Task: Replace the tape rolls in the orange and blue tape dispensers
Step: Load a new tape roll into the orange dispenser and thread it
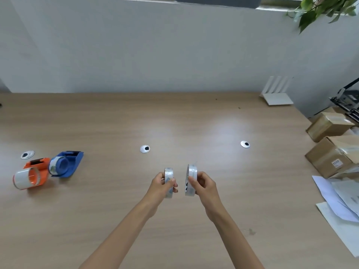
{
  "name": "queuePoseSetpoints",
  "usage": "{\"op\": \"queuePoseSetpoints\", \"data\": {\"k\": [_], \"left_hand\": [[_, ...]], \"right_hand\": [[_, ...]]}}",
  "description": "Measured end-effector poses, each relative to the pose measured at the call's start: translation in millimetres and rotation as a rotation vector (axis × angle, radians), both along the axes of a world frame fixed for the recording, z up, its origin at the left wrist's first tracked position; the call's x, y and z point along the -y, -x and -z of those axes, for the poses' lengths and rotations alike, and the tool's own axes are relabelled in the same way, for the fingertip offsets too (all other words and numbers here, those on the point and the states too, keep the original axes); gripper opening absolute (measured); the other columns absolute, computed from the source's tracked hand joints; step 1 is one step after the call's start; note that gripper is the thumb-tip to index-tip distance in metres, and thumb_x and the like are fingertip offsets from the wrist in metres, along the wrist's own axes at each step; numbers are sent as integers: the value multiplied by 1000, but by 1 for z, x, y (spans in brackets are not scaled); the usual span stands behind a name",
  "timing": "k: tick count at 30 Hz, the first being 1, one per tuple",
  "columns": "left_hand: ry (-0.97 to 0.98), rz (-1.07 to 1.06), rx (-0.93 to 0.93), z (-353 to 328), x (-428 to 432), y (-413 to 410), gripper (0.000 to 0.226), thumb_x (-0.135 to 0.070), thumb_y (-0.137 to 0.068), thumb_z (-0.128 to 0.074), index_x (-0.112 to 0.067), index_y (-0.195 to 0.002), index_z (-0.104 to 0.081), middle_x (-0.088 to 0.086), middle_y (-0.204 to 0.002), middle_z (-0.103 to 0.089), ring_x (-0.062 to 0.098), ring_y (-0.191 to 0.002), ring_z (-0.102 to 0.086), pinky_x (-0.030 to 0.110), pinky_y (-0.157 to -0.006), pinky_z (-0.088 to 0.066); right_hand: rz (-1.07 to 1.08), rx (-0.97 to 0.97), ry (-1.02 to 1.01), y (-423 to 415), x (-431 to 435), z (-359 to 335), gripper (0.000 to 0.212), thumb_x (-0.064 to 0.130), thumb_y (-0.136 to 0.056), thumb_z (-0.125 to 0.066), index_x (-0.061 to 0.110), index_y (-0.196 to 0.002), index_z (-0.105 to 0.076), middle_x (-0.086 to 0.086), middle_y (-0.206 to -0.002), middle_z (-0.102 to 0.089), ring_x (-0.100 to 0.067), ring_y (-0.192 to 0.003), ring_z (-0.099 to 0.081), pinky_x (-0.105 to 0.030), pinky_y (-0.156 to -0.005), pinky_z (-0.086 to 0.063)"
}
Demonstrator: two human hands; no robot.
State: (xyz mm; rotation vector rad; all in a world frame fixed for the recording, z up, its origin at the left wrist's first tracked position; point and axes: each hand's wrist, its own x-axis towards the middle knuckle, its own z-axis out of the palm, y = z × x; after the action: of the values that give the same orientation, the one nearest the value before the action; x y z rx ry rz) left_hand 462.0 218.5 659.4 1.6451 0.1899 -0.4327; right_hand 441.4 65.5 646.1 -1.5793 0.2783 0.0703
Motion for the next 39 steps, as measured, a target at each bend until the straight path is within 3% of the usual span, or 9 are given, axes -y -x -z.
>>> {"op": "queuePoseSetpoints", "data": {"k": [6,12,20,26,33,39], "left_hand": [[54,-17,-33,6,-24,4,9,-16,-93,-56,-11,-97,-50,-2,-82,-65,15,-72,-64,23,-64,-43],[95,-54,-48,3,-37,2,18,-13,-89,-63,-11,-103,-52,-3,-83,-66,13,-72,-66,18,-64,-47],[72,-94,-29,6,-92,-3,16,-12,-89,-62,-11,-98,-49,-4,-82,-62,8,-68,-66,18,-63,-44],[129,-54,-8,10,-156,-8,7,-12,-97,-47,-8,-103,-48,-3,-83,-65,16,-75,-64,28,-72,-43],[92,51,61,11,-227,4,6,-10,-99,-42,-7,-101,-46,-4,-69,-58,10,-60,-56,25,-67,-39],[63,47,78,16,-255,15,10,-10,-99,-43,-11,-89,-46,-3,-64,-54,6,-55,-54,20,-62,-40]], "right_hand": [[-26,-11,4,1,-29,4,20,20,-89,-63,1,-91,-60,1,-73,-56,-8,-68,-52,-29,-70,-45],[-110,-32,-4,-12,-42,7,17,23,-89,-64,6,-93,-63,-2,-78,-60,-13,-74,-55,-37,-76,-49],[-152,-26,10,-17,-79,5,22,20,-90,-63,-1,-95,-59,-6,-78,-57,-9,-68,-58,-28,-71,-50],[-100,-31,22,-12,-143,6,19,19,-91,-62,0,-95,-60,-5,-77,-58,-7,-65,-59,-29,-71,-49],[-14,-37,16,5,-219,6,20,18,-91,-62,-1,-97,-61,-5,-76,-59,-4,-60,-60,-29,-70,-50],[-26,-41,49,16,-251,12,19,22,-90,-63,3,-91,-61,-8,-76,-58,-16,-70,-55,-36,-71,-45]]}}
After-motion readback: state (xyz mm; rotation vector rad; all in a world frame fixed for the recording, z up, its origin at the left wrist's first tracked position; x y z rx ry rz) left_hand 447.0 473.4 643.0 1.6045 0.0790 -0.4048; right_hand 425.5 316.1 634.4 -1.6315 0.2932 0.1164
